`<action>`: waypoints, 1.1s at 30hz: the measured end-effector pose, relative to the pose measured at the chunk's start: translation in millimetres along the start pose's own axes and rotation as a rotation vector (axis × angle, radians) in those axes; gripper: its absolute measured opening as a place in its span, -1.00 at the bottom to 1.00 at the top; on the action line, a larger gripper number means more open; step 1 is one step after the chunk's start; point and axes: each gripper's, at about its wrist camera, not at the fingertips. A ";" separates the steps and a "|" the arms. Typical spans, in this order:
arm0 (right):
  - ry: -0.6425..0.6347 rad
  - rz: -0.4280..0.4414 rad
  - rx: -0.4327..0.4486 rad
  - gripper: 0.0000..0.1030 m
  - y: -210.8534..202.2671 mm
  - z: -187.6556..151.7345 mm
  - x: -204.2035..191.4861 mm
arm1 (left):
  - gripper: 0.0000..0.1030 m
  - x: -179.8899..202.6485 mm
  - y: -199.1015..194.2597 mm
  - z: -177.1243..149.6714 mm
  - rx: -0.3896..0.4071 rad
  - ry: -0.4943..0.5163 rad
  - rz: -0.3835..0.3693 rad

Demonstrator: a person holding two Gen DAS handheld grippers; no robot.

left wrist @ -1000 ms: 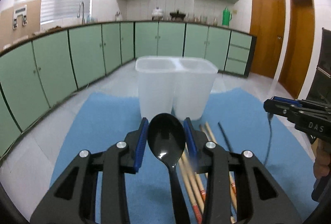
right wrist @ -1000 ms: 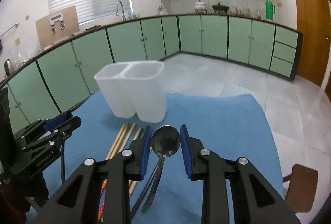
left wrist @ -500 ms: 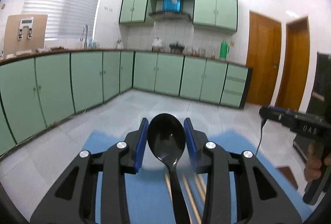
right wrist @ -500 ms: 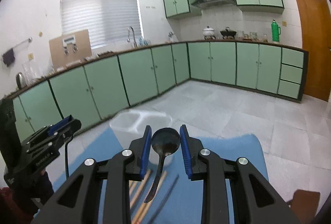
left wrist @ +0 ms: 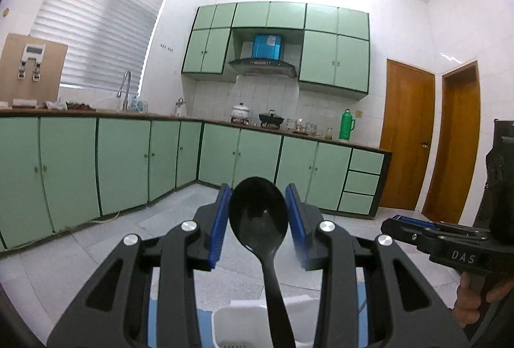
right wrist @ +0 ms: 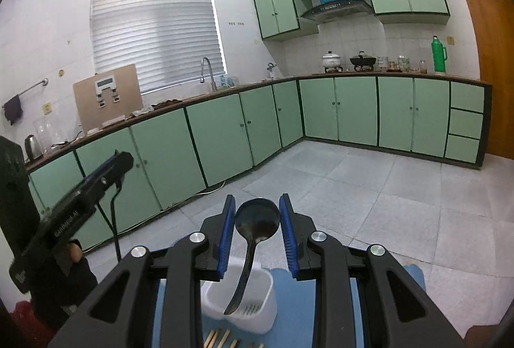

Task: Organize utensils
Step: 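Lift both spoons and carry them over the white utensil holder, then lower the spoons into the holder compartments and open both tools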

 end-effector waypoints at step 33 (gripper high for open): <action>-0.019 -0.077 -0.128 -0.14 26.7 -61.7 1.2 | -0.03 -33.3 8.0 -62.1 -0.187 0.015 0.057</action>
Point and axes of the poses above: each gripper's, at about its wrist camera, not at the fingertips, and y roughly the way its jaws point, x to its right, z to its top, and after that the axes turned 7 degrees about -x, right-handed
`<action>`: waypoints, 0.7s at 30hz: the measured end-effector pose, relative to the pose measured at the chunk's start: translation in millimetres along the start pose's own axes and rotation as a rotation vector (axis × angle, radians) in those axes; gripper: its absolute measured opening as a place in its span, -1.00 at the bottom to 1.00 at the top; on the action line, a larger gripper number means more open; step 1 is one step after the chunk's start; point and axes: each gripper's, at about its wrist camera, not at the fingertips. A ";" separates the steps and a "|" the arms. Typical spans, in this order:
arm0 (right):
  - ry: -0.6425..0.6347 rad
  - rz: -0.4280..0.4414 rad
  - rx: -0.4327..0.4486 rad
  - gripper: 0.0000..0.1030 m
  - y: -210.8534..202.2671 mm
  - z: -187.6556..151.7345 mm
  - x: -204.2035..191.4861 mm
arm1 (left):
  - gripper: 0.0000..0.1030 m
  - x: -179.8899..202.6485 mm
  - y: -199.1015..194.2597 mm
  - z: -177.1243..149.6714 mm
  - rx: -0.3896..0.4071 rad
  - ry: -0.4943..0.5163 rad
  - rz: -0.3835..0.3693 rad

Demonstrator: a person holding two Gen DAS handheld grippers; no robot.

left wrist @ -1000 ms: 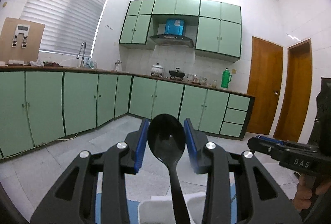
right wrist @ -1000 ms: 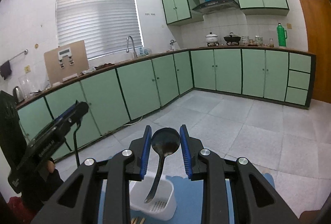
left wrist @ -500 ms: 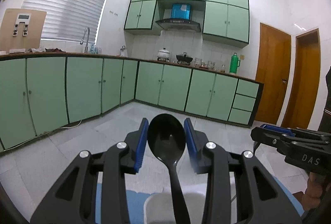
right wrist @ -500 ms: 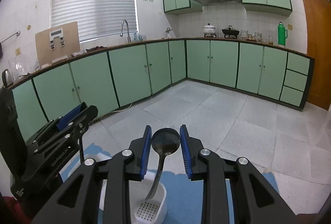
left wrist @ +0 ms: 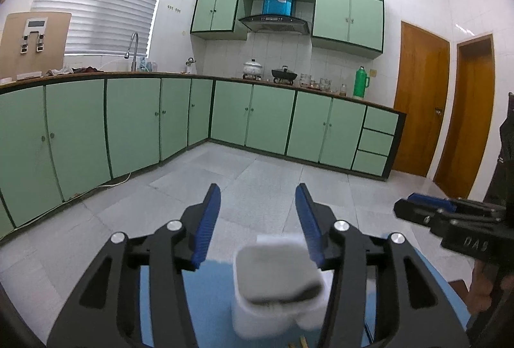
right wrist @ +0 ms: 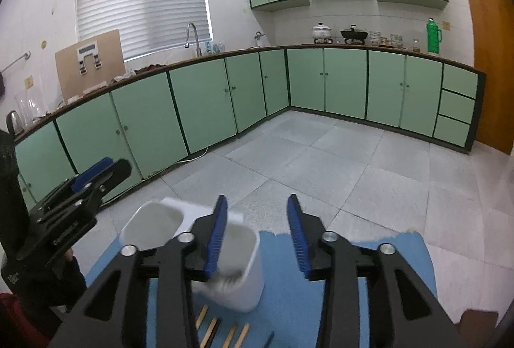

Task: Organize utensils
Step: 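Lower the spoons into the holder compartments and open both tools, then move the right tool to a black chopstick while the left tool approaches a red-tipped chopstick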

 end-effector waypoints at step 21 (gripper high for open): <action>0.141 -0.072 -0.323 0.38 -86.9 -221.2 -30.2 | 0.41 5.7 -117.8 -179.5 -0.480 0.107 0.064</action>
Point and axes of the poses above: each gripper's, at about its wrist camera, not at the fingertips, and y roughly the way its jaws point, x to its right, z to its top, and after that the axes turned 7 degrees about -x, right-handed
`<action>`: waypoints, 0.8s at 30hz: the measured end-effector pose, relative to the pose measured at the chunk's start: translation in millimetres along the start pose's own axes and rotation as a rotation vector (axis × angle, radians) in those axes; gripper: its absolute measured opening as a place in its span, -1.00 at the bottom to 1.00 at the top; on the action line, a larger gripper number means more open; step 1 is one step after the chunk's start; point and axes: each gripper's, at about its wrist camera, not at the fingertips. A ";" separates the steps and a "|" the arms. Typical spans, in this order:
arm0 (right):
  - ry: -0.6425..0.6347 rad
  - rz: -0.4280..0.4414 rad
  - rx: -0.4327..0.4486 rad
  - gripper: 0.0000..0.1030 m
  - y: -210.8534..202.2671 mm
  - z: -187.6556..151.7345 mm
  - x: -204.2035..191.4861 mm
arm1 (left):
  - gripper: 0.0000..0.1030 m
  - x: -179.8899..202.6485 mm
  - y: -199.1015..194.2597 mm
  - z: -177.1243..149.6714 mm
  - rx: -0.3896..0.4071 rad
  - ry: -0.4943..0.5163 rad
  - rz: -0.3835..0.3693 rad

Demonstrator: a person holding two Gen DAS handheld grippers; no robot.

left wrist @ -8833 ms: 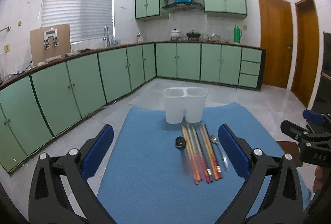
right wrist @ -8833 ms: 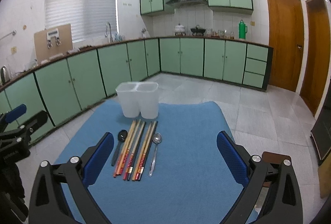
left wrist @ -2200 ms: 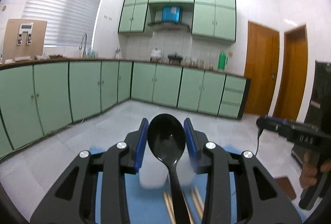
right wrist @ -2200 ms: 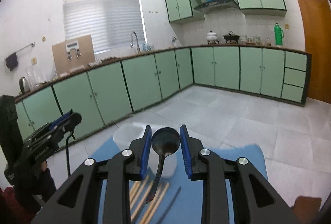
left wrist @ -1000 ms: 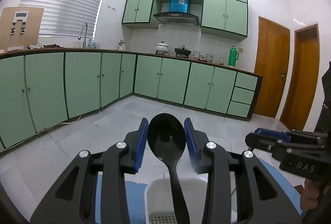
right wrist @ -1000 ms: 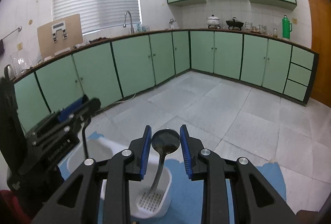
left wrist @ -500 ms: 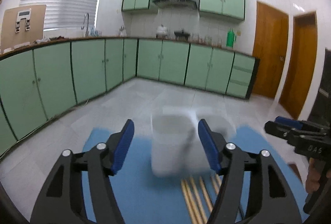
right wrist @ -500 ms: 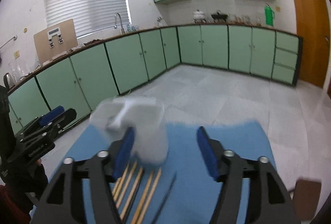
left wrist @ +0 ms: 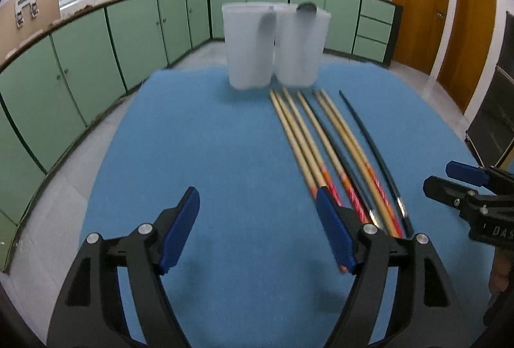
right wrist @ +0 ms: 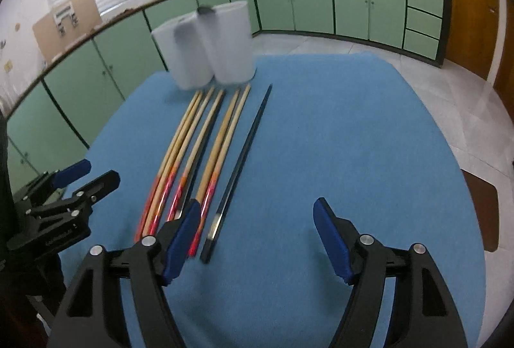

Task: Organize utensils
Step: 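Move the right tool to a black chopstick while the left tool approaches a red-tipped chopstick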

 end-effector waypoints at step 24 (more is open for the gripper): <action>-0.051 -0.071 -0.019 -0.41 10.0 -32.4 -11.3 | 0.57 19.6 -1.2 -27.4 -0.055 0.030 0.019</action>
Point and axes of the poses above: each gripper's, at about its wrist camera, not at the fingertips, and y roughly the way its jaws point, x to its right, z to its top, and after that the axes turned 7 degrees about -x, right-handed
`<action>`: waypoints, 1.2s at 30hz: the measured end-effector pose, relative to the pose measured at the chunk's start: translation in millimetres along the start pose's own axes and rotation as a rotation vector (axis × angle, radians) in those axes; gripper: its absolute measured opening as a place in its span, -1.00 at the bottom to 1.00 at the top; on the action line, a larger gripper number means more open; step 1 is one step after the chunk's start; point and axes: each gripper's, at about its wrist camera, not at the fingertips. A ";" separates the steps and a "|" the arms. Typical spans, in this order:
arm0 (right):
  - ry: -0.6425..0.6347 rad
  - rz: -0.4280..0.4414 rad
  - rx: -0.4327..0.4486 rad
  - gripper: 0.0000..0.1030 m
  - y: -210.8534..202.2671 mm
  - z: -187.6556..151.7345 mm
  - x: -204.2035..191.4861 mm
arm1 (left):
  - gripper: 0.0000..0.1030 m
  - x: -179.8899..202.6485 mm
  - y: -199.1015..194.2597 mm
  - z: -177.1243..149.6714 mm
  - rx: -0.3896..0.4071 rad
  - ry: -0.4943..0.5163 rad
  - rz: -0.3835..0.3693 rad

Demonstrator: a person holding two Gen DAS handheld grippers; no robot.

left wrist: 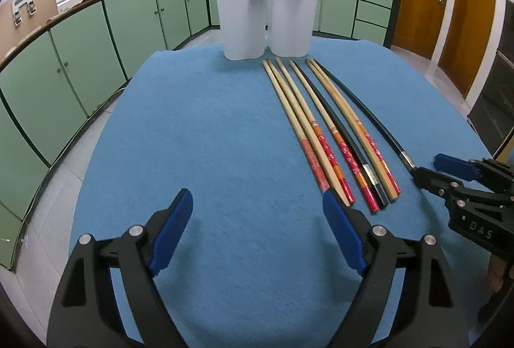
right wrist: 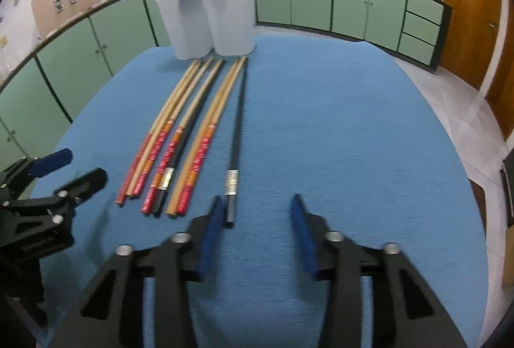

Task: Organize utensils
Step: 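Move the right tool to a black chopstick while the left tool approaches a red-tipped chopstick, then close the right tool on the black chopstick while the left tool grasps the red-tipped chopstick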

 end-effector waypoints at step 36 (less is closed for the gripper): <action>-0.022 0.103 -0.002 -0.75 -7.8 -13.9 8.7 | 0.39 7.7 17.1 -1.9 -0.080 -0.045 0.009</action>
Point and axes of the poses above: each gripper's, at about its wrist camera, not at the fingertips, and y roughly the way its jaws point, x to its right, z to its top, and after that the axes turned 7 degrees about -x, right-handed
